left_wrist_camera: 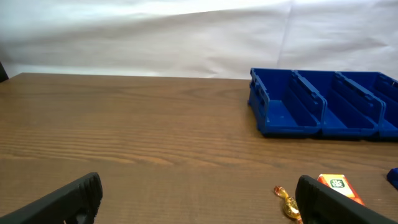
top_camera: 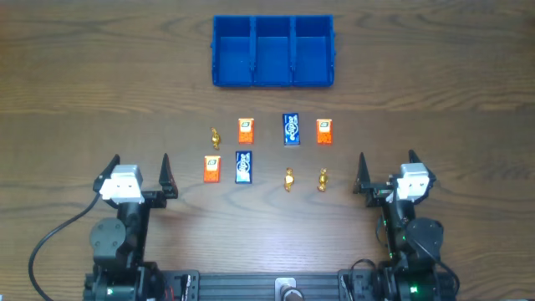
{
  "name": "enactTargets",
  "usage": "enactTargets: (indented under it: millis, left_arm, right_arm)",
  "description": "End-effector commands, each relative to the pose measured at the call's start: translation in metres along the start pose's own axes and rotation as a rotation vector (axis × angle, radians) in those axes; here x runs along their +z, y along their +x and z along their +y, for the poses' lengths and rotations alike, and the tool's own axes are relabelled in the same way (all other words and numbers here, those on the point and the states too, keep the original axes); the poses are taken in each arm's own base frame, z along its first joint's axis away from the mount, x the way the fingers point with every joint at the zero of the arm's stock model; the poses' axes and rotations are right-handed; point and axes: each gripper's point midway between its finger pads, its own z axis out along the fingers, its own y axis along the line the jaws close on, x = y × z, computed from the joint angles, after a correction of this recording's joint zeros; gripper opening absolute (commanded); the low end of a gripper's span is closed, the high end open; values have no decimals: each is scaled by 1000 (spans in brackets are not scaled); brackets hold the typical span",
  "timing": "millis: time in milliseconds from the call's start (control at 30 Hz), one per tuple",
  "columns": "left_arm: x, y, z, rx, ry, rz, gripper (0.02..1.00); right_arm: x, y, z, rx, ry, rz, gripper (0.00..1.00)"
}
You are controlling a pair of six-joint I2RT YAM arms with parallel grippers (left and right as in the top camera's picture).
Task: Sort Candies Into Trays
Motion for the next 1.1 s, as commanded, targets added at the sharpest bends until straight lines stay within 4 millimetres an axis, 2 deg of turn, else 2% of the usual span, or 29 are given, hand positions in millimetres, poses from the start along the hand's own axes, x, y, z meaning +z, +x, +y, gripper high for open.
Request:
enactTargets:
  millis: [33, 933, 1100]
  left_arm:
    - [1, 17, -1, -3, 5, 47, 998]
    - [1, 17, 0, -4, 2, 47, 996]
    - [0, 15, -10, -102, 56, 49, 998]
  right_arm:
    - [0, 1, -1, -15, 1, -1, 998]
    - [0, 1, 0, -15, 0, -1, 998]
    - [0, 1, 0, -15, 0, -1, 998]
